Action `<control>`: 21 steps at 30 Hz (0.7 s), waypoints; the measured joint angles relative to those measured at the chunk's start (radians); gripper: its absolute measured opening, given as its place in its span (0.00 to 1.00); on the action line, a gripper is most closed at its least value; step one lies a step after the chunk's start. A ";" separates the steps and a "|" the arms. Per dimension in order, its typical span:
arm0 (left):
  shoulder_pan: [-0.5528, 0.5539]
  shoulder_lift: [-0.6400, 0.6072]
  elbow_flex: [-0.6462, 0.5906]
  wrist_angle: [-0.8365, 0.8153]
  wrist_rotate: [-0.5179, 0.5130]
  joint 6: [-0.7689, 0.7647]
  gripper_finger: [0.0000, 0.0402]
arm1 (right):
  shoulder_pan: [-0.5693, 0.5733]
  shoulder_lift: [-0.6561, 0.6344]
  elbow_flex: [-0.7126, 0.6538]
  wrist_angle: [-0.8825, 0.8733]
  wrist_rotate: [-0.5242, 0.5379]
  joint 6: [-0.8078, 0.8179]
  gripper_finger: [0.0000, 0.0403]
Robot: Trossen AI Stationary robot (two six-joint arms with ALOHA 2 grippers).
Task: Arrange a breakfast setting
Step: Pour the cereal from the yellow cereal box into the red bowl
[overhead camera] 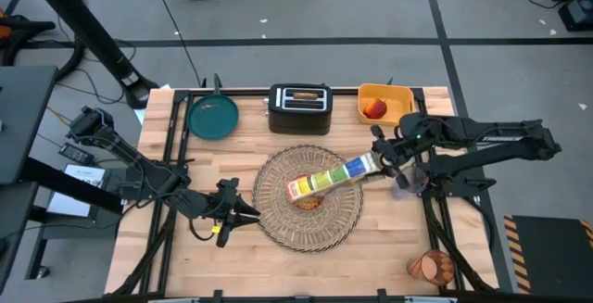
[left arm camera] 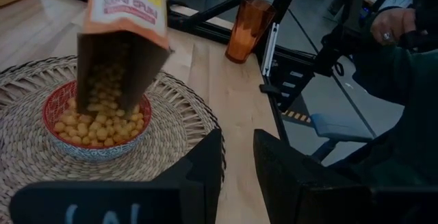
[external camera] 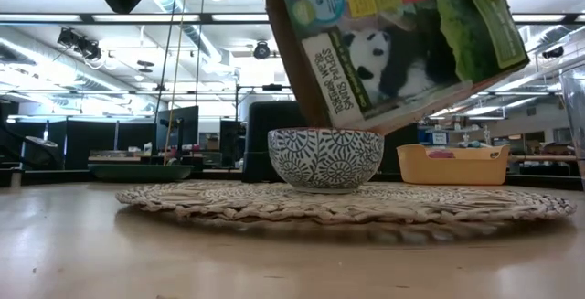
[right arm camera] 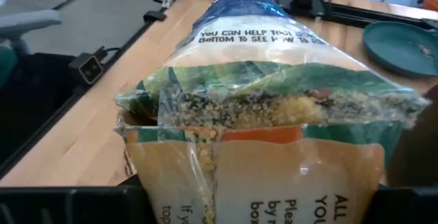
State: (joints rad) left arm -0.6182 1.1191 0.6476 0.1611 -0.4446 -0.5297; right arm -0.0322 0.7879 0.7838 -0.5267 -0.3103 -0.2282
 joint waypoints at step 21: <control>0.000 0.000 0.000 0.000 0.000 0.018 0.23 | 0.000 -0.103 0.000 -0.071 -0.049 0.026 0.43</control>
State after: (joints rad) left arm -0.6182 1.1191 0.6476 0.1616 -0.4446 -0.5121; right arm -0.0322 0.6854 0.7841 -0.5980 -0.3588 -0.2027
